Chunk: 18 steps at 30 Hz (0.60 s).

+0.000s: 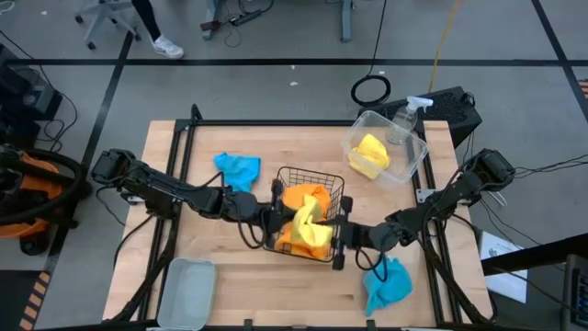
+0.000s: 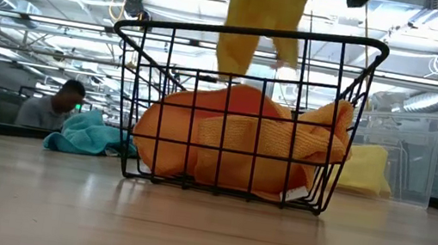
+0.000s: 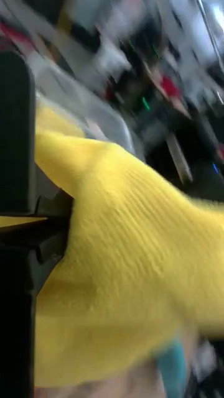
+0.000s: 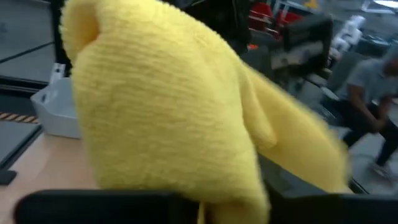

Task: Sort microfiber towel by color & place in baskets
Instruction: Put the yellow microfiber towel into the transparent bin

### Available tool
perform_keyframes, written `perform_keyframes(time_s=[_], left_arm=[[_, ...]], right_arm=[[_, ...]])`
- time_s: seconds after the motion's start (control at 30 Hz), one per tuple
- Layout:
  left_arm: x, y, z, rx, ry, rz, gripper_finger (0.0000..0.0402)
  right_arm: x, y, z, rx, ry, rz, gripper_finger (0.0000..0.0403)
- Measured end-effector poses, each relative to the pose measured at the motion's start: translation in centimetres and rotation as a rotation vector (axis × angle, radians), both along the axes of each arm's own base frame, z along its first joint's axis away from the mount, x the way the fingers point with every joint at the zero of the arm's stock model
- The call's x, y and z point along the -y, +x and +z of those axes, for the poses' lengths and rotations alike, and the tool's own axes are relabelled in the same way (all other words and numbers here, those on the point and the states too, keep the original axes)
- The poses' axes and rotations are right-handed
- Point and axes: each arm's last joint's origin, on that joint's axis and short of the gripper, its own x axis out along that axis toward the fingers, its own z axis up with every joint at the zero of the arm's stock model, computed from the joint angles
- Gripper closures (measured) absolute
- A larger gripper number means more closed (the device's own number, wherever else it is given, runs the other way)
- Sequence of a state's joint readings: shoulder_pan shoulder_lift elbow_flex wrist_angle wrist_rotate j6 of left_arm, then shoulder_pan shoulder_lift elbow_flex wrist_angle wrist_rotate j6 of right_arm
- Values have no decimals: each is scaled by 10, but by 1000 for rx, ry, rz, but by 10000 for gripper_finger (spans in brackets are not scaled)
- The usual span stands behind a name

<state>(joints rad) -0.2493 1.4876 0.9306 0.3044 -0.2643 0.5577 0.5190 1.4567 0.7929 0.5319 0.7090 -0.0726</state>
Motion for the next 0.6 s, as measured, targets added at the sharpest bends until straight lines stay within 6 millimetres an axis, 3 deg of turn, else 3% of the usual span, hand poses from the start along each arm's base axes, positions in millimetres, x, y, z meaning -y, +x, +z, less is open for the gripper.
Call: perform_keyframes(time_s=[0.17, 0.3, 0.4, 0.6], left_arm=[[-8, -1, 2, 28, 60, 270, 397], [-11, -1, 8, 99, 15, 388, 397], [-10, 0, 11, 138, -21, 401, 397], [-3, -1, 11, 129, -17, 317, 397]], right_arm=[[1, 0, -2, -8, 34, -37, 252], [5, -1, -4, -16, 20, -128, 202], [12, 1, -5, -15, 17, -217, 170], [23, 7, -6, -19, 37, -224, 140]])
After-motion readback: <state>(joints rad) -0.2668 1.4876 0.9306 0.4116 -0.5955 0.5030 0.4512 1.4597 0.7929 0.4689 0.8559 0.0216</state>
